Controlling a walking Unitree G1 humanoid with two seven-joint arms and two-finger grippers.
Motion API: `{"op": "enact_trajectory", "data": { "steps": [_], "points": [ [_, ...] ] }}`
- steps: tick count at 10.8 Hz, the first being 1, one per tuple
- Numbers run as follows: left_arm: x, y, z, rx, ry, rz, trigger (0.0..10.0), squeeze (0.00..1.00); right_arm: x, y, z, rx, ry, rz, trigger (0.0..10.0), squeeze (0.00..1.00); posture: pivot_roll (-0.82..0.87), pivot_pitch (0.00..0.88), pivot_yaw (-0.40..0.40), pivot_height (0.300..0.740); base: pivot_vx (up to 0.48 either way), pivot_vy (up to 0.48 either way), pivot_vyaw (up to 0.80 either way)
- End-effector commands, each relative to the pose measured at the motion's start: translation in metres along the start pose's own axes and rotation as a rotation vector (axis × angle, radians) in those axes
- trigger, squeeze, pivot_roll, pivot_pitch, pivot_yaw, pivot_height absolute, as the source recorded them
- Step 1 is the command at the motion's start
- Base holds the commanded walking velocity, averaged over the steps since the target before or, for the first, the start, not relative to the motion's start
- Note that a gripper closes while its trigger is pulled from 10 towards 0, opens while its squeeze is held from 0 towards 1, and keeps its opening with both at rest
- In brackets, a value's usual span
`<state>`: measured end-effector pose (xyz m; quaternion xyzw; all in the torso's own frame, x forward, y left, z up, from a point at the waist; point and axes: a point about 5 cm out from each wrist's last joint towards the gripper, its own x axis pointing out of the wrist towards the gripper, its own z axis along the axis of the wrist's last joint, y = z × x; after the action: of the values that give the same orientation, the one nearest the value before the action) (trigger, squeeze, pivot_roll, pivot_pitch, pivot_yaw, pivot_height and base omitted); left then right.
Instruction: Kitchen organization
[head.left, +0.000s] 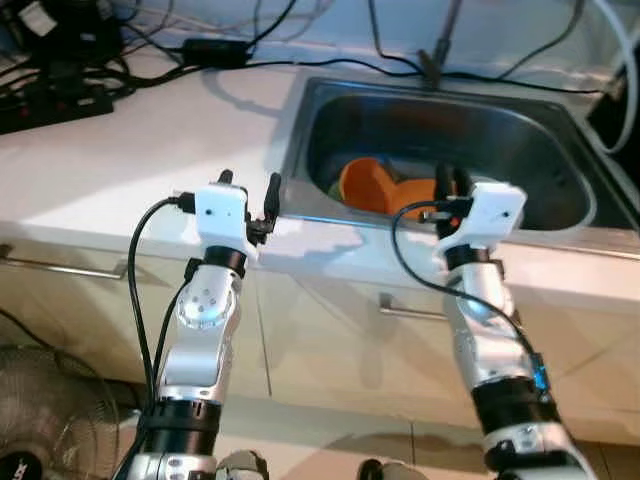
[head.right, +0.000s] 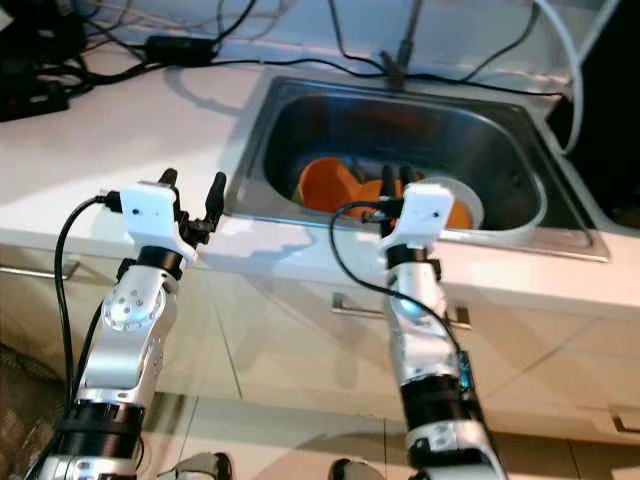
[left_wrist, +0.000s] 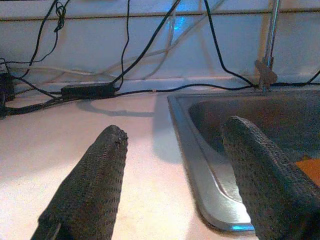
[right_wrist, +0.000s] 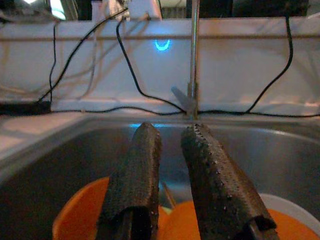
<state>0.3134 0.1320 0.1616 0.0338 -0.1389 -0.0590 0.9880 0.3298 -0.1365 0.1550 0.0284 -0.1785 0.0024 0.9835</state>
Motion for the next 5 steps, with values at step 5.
{"op": "enact_trajectory", "data": {
  "steps": [5],
  "points": [
    [-0.0016,-0.0049,0.0066,0.010,-0.056,-0.006,10.0,0.00,-0.0014,0.0067,0.0046,-0.006,0.016,0.006,10.0,0.00,0.06,0.089,-0.043,0.740,0.000,-0.224,0.00]
  ]
}}
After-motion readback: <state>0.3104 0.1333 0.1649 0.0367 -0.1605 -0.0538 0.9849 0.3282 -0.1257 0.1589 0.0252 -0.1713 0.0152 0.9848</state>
